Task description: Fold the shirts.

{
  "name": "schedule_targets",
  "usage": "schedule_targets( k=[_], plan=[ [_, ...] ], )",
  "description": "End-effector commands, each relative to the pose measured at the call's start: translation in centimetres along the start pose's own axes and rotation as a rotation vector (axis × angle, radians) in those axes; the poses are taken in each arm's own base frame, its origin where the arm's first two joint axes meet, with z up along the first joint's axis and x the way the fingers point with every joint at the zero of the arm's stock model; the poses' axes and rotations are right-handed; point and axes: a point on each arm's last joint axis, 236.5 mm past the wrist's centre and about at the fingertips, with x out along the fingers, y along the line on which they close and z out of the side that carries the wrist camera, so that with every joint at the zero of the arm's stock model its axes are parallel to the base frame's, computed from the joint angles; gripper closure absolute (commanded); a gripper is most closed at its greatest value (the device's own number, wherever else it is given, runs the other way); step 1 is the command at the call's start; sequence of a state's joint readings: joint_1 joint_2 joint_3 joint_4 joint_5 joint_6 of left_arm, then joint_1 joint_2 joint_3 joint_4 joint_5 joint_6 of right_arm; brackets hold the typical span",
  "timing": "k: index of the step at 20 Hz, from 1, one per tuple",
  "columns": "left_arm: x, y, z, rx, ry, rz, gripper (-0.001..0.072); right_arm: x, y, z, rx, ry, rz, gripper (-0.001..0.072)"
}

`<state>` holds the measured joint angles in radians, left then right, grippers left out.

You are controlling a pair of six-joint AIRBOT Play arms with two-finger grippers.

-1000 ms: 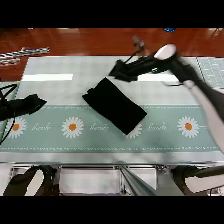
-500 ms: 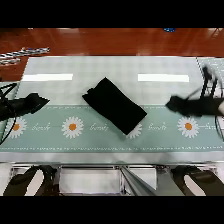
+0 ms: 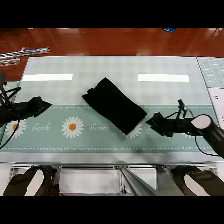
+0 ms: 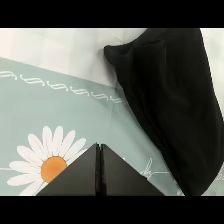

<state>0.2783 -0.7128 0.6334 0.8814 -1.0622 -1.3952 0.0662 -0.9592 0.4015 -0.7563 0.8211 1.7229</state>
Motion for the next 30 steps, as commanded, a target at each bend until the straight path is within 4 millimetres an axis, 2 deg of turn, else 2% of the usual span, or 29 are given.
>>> schedule_targets(
  k=[1, 6, 14, 15, 17, 18, 19, 22, 24, 26, 27, 30],
  plan=[
    [0.2, 0.2, -0.4, -0.004, 0.011, 0.001, 0.0682, 2.4, 0.8, -0.3, 0.068, 0.062, 0.082, 0.0293],
    [0.2, 0.2, -0.4, -0.005, 0.011, 0.001, 0.0682, 4.4, 1.9, -0.7, 0.04, 0.116, 0.103, 0.0293],
    [0.2, 0.1, -0.4, -0.005, 0.012, 0.0, 0.0682, 8.6, 8.5, -0.6, -0.114, 0.199, 0.113, 0.0307],
    [0.2, 0.1, -0.4, -0.005, 0.012, 0.0, 0.0682, 9.0, 9.5, -0.4, -0.133, 0.201, 0.122, 0.0334],
    [0.2, 0.1, -0.4, -0.005, 0.012, 0.0, 0.0682, 9.5, 11.0, 0.2, -0.168, 0.196, 0.134, 0.0528],
    [0.2, 0.2, -0.4, -0.005, 0.012, 0.001, 0.0682, 9.7, 11.4, 0.6, -0.211, 0.19, 0.134, 0.07],
    [0.2, 0.1, -0.4, -0.005, 0.012, 0.0, 0.0682, 9.7, 11.9, 0.9, -0.232, 0.184, 0.142, 0.0694],
    [0.2, 0.2, -0.4, -0.005, 0.012, 0.001, 0.0682, 9.2, 13.0, 1.5, -0.285, 0.175, 0.151, 0.0695],
    [0.2, 0.2, -0.4, -0.005, 0.012, 0.001, 0.0682, 8.4, 14.6, 1.6, -0.355, 0.184, 0.161, 0.0695],
    [0.2, 0.2, -0.4, -0.005, 0.012, 0.001, 0.0682, 6.8, 17.8, 2.3, -0.444, 0.172, 0.196, 0.0696],
    [0.2, 0.2, -0.4, -0.006, 0.013, 0.001, 0.0682, 5.6, 20.0, 2.9, -0.494, 0.151, 0.219, 0.0696],
    [0.3, 0.2, -0.4, -0.007, 0.014, 0.001, 0.0682, 1.1, 26.4, 5.0, -0.643, 0.055, 0.257, 0.0696]
  ],
)
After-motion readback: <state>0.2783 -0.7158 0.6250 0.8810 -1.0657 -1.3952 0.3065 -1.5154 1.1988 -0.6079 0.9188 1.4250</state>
